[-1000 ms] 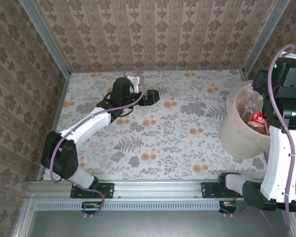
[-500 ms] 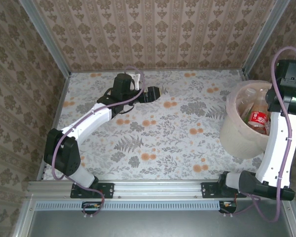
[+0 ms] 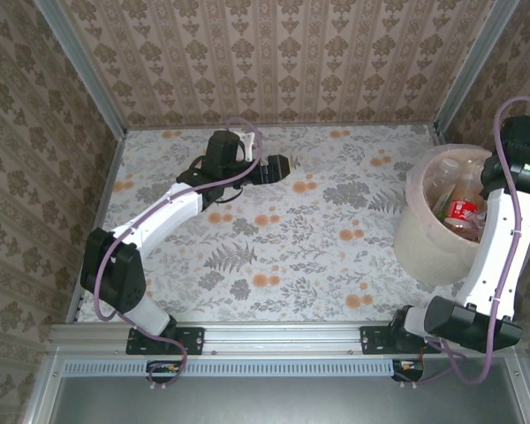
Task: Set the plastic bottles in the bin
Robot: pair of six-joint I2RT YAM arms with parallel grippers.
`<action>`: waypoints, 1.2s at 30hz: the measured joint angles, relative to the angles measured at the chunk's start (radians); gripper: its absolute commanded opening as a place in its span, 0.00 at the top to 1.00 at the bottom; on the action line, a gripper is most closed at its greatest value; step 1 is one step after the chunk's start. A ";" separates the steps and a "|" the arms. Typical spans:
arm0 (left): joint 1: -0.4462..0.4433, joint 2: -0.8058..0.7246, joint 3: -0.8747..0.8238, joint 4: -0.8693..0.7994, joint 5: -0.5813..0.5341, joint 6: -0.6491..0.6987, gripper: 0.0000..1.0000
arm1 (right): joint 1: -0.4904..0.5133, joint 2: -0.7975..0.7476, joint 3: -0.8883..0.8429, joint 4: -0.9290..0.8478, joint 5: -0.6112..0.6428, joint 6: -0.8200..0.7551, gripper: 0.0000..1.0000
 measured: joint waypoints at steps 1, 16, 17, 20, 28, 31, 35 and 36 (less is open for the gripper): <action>0.000 0.000 0.000 -0.004 0.000 0.000 0.00 | 0.000 0.001 0.004 -0.002 -0.005 0.000 0.17; 0.000 0.000 0.000 -0.006 -0.008 0.001 0.00 | 0.000 -0.015 -0.124 0.039 -0.244 -0.007 0.23; 0.000 0.000 0.000 -0.006 -0.008 0.001 0.00 | 0.000 -0.011 -0.136 0.037 -0.245 -0.007 0.23; 0.000 0.000 -0.001 -0.006 -0.009 0.001 0.00 | 0.000 -0.002 -0.142 0.034 -0.246 -0.007 0.23; 0.001 0.000 -0.014 -0.007 -0.034 0.007 0.00 | 0.068 -0.008 0.018 0.036 -0.260 -0.006 0.18; 0.003 -0.010 -0.036 -0.009 -0.059 0.011 0.00 | 0.149 -0.040 0.048 0.068 -0.264 -0.005 0.17; 0.022 -0.059 -0.074 -0.023 -0.104 0.019 0.00 | 0.288 -0.093 0.042 0.149 -0.307 -0.009 0.15; 0.029 -0.076 -0.082 -0.027 -0.121 0.023 0.00 | 0.320 -0.111 0.025 0.191 -0.334 -0.009 0.14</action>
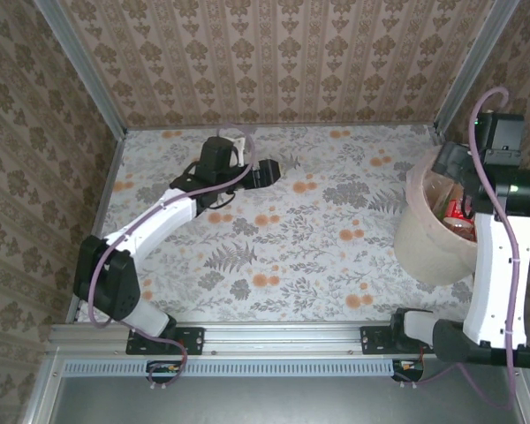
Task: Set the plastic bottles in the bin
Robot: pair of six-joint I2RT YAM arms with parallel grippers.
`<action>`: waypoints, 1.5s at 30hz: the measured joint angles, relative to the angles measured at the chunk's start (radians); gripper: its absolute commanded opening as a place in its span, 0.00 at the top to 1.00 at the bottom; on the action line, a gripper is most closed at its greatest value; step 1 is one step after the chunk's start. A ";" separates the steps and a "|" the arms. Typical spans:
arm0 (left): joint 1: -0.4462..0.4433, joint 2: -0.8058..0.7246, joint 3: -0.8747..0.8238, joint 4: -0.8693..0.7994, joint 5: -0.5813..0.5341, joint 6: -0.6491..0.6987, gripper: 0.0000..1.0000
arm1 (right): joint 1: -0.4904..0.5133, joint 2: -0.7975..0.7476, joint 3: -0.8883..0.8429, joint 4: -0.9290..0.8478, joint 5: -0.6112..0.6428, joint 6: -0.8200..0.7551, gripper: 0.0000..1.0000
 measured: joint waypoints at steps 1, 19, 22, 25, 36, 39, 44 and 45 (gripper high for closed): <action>0.008 -0.022 -0.008 -0.006 -0.021 0.004 0.00 | 0.028 -0.017 -0.025 0.043 -0.031 0.000 0.14; 0.233 -0.407 -0.210 -0.168 -0.641 0.074 0.00 | 0.404 0.004 -0.639 0.899 -0.483 -0.034 0.00; 0.275 -0.433 -0.261 -0.149 -0.750 0.120 0.00 | 0.404 0.035 -0.734 0.966 -0.460 -0.049 0.00; 0.316 -0.426 -0.319 -0.100 -0.839 0.167 0.00 | 0.401 0.084 -0.819 1.019 -0.434 -0.075 0.00; 0.464 -0.229 -0.595 0.316 -0.750 0.410 0.00 | 0.310 0.221 -0.961 1.181 -0.408 -0.081 0.00; 0.478 -0.160 -0.606 0.388 -0.690 0.465 0.00 | 0.267 0.225 -0.994 1.204 -0.401 -0.077 0.00; 0.488 -0.078 -0.606 0.499 -0.600 0.540 0.00 | 0.169 0.225 -1.025 1.222 -0.389 -0.074 0.00; 0.493 -0.063 -0.607 0.522 -0.579 0.547 0.00 | 0.149 0.224 -1.034 1.230 -0.389 -0.074 0.00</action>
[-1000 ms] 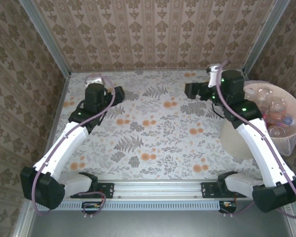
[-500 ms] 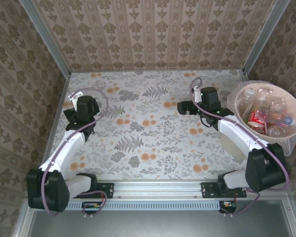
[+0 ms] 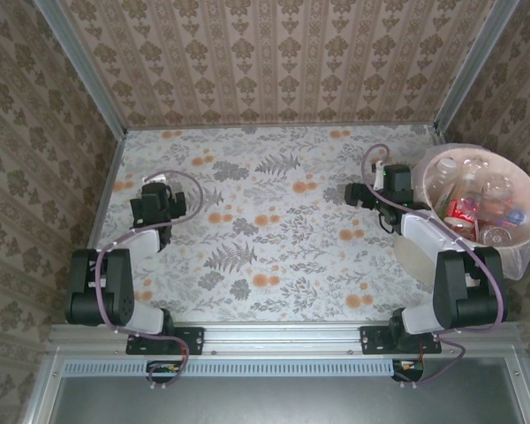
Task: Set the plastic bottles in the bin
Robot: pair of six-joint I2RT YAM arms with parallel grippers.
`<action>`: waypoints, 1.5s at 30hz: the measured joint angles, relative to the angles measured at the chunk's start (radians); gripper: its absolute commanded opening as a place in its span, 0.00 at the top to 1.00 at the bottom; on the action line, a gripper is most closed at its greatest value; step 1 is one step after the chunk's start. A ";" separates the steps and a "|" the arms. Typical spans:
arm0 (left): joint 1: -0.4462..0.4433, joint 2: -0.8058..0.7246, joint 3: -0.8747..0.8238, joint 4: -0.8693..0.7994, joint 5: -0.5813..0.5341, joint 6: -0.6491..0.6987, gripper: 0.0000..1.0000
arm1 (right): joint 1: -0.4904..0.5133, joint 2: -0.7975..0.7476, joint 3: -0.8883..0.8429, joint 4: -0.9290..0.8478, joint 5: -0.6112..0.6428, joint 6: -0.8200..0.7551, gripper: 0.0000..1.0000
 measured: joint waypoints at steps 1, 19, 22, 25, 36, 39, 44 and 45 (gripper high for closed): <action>0.009 0.015 -0.001 0.026 0.019 0.005 0.00 | -0.016 0.000 -0.008 0.006 0.000 0.000 0.00; 0.014 0.083 -0.230 0.479 0.072 0.038 0.00 | -0.118 0.127 -0.074 0.256 -0.016 -0.082 0.00; 0.013 0.083 -0.230 0.490 0.064 0.038 0.00 | -0.121 0.078 -0.174 0.353 -0.026 -0.082 0.00; 0.013 0.083 -0.230 0.492 0.061 0.038 0.00 | -0.123 0.021 -0.290 0.471 -0.029 -0.072 0.00; 0.013 0.083 -0.230 0.494 0.061 0.038 0.00 | -0.030 0.100 -0.363 0.775 0.031 -0.093 0.00; 0.013 0.083 -0.230 0.494 0.061 0.038 0.00 | -0.012 0.109 -0.372 0.791 0.056 -0.105 0.00; 0.013 0.083 -0.230 0.494 0.061 0.040 0.00 | -0.013 0.109 -0.373 0.816 0.085 -0.106 0.00; 0.013 0.083 -0.230 0.494 0.061 0.040 0.00 | -0.013 0.109 -0.373 0.818 0.088 -0.108 0.00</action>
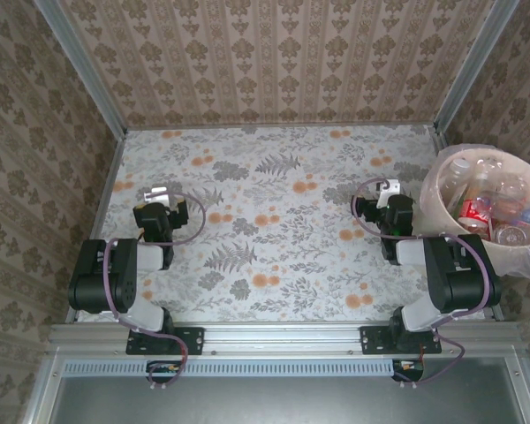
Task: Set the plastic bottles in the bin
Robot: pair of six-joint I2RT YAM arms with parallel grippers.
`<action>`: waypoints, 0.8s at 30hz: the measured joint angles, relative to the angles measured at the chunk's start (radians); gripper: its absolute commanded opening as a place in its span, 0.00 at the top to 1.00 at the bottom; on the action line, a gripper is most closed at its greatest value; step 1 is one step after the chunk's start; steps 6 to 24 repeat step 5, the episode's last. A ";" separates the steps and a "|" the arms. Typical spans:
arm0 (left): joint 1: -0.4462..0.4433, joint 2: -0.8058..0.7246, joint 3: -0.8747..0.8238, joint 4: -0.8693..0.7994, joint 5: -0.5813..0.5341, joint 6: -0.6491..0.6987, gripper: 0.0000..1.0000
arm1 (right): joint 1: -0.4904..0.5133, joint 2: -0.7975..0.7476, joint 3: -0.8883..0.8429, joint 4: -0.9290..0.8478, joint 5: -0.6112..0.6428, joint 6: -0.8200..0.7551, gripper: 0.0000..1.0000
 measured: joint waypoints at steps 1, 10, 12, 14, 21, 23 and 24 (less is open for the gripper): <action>0.000 0.000 0.000 0.000 0.000 0.000 0.00 | 0.000 0.000 0.000 0.001 0.002 0.000 0.00; 0.000 0.000 0.000 0.000 0.000 0.000 0.00 | 0.000 0.000 0.000 0.001 0.010 0.000 0.00; 0.000 0.000 0.000 0.000 0.000 0.000 0.00 | 0.000 0.000 0.000 0.001 0.010 0.000 0.00; 0.000 0.000 0.000 0.000 0.000 0.000 0.00 | 0.000 0.000 0.000 0.001 0.010 0.000 0.00; 0.000 0.000 0.000 0.000 0.000 0.000 0.00 | 0.000 0.000 0.000 0.001 0.010 0.000 0.00; 0.000 0.000 0.000 0.000 0.000 0.000 0.00 | 0.000 0.000 0.000 0.001 0.010 0.000 0.00; 0.000 0.000 0.000 0.000 0.000 0.000 0.00 | 0.000 0.000 0.000 0.001 0.010 0.000 0.00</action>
